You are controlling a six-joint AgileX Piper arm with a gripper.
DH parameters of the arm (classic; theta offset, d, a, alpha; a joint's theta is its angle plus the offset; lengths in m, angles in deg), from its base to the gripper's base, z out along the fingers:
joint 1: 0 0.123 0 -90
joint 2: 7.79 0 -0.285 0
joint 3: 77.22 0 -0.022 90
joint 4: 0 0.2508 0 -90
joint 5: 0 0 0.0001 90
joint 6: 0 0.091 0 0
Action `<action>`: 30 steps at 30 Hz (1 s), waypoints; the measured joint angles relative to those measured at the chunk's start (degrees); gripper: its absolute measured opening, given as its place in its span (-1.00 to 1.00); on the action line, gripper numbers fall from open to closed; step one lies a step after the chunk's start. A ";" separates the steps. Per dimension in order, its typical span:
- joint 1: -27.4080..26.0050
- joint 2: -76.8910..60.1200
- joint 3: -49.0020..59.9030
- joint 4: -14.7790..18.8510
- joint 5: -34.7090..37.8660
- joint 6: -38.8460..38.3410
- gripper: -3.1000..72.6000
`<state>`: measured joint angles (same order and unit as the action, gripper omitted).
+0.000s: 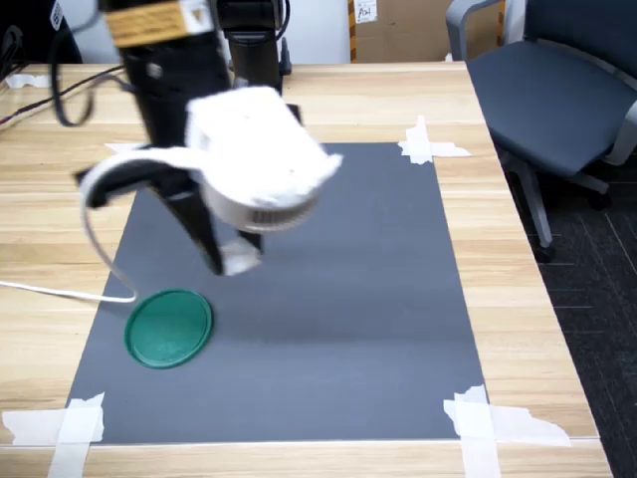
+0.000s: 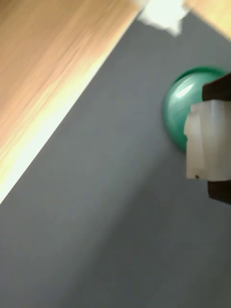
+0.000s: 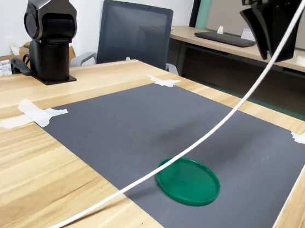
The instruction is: Grasp a white terminal and put it in the green lid.
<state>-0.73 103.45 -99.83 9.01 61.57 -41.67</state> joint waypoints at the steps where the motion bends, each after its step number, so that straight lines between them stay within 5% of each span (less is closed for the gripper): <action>1: -1.07 -0.38 0.48 0.00 0.18 -0.35 -0.25; 16: -14.09 -6.09 12.73 0.76 -1.31 -6.82 -0.25; 25: -14.19 -5.70 15.06 5.63 -5.04 -10.31 -0.25; 30: -11.35 -2.43 15.06 5.43 -6.15 -10.88 -0.25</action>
<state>-12.08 101.02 -84.78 14.44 55.42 -52.54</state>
